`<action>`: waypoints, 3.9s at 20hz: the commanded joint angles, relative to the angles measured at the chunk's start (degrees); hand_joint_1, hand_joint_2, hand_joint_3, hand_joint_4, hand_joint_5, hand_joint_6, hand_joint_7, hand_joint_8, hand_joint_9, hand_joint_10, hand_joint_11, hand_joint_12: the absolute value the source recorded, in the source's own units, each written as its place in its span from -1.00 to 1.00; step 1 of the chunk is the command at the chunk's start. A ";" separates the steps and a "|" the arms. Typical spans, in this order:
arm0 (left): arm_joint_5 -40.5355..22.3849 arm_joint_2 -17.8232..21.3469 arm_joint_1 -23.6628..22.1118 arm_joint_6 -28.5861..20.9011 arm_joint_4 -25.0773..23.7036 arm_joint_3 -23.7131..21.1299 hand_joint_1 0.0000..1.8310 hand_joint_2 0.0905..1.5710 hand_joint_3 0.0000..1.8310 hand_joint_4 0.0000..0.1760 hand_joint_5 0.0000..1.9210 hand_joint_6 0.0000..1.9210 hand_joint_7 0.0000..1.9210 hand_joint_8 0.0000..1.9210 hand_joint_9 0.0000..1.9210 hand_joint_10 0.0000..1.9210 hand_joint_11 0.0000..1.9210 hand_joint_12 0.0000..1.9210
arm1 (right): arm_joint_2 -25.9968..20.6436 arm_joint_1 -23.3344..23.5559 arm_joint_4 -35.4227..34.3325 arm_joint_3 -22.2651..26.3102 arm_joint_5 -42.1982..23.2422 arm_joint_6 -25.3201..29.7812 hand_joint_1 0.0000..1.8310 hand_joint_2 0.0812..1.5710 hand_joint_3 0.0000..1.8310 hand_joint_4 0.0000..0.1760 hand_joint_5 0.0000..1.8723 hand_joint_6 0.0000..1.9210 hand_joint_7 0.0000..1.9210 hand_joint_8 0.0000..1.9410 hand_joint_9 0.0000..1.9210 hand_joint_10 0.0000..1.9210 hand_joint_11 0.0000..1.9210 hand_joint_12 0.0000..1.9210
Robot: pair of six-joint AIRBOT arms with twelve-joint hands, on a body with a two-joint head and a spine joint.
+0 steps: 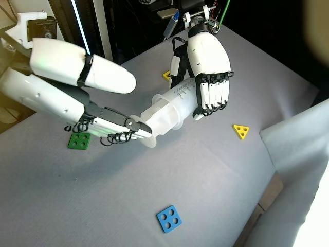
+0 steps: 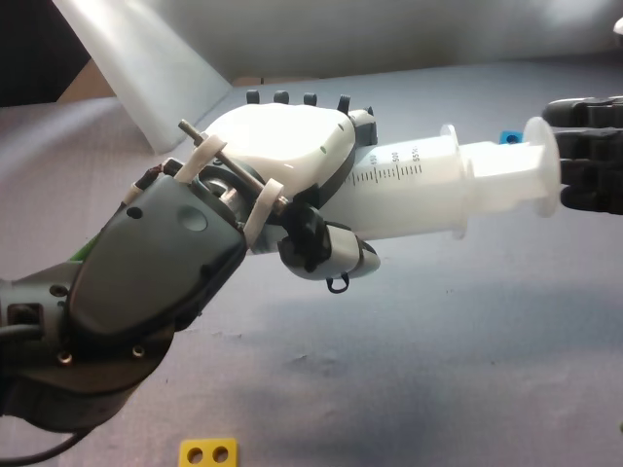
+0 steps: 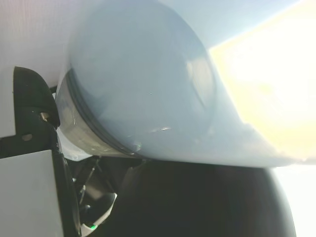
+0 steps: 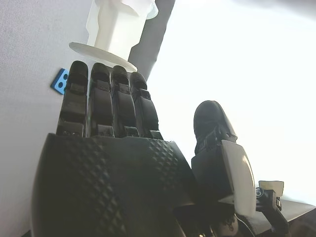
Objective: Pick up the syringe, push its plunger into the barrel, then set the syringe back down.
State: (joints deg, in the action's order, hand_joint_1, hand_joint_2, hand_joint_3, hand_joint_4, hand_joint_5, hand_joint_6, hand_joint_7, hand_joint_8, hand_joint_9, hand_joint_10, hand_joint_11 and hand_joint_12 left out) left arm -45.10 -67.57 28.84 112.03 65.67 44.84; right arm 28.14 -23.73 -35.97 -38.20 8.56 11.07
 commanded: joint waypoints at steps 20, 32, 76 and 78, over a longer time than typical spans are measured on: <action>-0.08 -0.52 -1.44 -1.17 -6.26 -0.54 0.23 0.60 -1.00 -0.84 -0.30 0.54 -0.25 0.49 -0.37 0.39 -0.48 0.42 | 4.22 3.04 -2.32 1.41 -1.82 -5.62 -1.00 0.60 -1.00 -1.00 -0.70 -1.00 -0.76 -0.99 -0.85 -1.00 -1.00 -0.68; -0.08 -0.52 -1.49 -0.73 -6.44 -0.74 0.24 0.59 -1.00 -0.86 -0.28 0.48 -0.25 0.52 -0.37 0.40 -0.49 0.43 | -10.25 10.67 22.71 0.73 1.44 -13.70 -0.99 0.62 -1.00 -1.00 -0.71 -1.00 -0.76 -1.00 -0.83 -1.00 -1.00 -0.66; -2.82 -4.96 12.83 -6.98 -16.91 1.85 -0.20 0.04 -1.00 -1.00 -0.86 -0.94 -0.80 -0.94 -0.85 -0.82 -1.00 -0.40 | -13.17 10.43 64.39 0.27 -21.72 -31.90 -0.89 0.60 -1.00 -1.00 -0.71 -1.00 -0.74 -1.00 -0.82 -1.00 -1.00 -0.64; -2.87 -4.93 12.83 -7.03 -17.13 1.80 -0.40 -0.23 -1.00 -1.00 -0.98 -0.99 -0.96 -0.99 -0.97 -0.95 -1.00 -0.76 | -13.19 10.64 64.41 0.13 -21.73 -32.00 -0.83 0.58 -1.00 -1.00 -0.69 -1.00 -0.73 -1.00 -0.81 -1.00 -1.00 -0.60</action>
State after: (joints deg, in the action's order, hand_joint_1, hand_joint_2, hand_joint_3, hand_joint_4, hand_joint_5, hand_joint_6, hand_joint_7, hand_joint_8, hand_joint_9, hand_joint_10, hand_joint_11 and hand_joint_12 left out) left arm -44.16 -72.36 42.02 105.12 52.23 46.96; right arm 15.07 -13.76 29.04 -37.95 -7.94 -20.93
